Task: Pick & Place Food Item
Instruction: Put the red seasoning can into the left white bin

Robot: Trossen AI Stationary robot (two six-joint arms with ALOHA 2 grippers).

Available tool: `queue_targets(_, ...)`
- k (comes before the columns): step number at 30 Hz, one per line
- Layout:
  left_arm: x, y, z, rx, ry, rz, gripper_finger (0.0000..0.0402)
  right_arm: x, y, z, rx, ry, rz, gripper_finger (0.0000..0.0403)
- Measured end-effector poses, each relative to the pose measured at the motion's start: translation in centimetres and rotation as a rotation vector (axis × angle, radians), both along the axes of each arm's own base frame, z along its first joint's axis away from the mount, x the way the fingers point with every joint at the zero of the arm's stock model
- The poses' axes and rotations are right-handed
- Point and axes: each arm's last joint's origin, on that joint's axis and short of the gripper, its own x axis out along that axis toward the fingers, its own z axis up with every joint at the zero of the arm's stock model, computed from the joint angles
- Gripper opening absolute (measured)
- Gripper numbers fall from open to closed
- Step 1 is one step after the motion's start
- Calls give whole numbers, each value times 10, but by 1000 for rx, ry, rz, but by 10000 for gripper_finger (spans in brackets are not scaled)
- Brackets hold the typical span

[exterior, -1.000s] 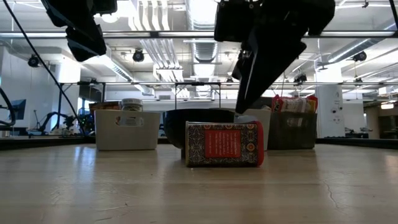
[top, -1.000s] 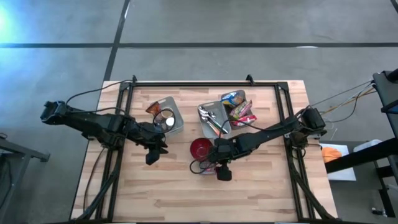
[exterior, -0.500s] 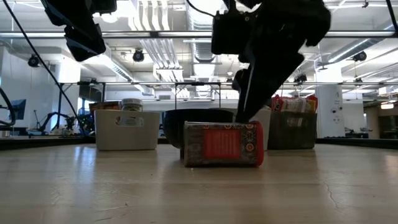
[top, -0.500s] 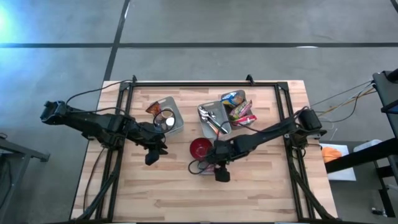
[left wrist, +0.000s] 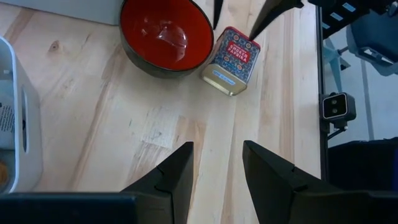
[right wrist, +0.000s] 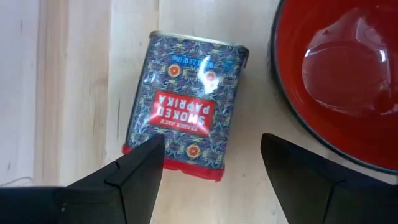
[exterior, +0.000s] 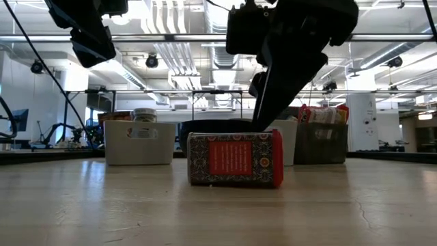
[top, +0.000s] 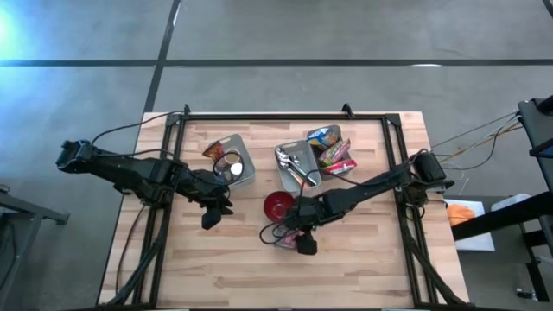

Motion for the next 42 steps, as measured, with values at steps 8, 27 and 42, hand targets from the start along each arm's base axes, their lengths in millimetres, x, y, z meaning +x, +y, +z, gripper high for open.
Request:
queue_targets(8,0,0,0,-10,3,11,143,-4,24,4,9,-19,-12,264)
queue_targets(27,0,0,0,-18,5,20,143,-3,35,8,-64,-112,-156,264)
queue_targets(42,0,0,0,-34,9,24,143,0,35,12,-19,-115,-190,265)
